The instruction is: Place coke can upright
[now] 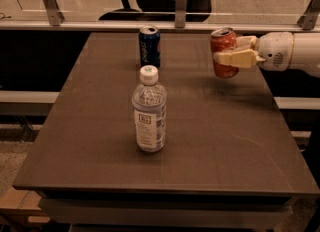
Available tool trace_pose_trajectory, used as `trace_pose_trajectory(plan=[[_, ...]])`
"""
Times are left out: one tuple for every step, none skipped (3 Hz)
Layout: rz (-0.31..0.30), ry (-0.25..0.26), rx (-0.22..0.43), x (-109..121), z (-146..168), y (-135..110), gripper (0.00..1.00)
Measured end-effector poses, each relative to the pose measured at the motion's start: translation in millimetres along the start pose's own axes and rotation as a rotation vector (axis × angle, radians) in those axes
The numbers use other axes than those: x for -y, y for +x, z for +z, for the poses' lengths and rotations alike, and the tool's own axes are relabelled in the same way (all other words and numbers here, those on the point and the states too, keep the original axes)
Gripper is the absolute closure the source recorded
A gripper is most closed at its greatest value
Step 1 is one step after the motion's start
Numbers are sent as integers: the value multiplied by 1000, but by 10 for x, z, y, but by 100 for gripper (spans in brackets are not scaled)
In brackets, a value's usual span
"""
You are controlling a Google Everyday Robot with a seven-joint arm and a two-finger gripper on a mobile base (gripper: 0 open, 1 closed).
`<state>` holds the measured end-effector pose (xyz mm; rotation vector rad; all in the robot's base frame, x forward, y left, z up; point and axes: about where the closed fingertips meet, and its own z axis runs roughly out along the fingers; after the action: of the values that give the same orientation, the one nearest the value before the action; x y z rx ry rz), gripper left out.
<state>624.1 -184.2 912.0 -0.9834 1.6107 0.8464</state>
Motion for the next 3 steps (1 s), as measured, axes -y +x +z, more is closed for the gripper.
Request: trace_pose_trajectory(plan=[[16,8,35,92,-24,124,100],[33,17,61,156,-52,228,100],[51,21,84,202,-65,327,100]])
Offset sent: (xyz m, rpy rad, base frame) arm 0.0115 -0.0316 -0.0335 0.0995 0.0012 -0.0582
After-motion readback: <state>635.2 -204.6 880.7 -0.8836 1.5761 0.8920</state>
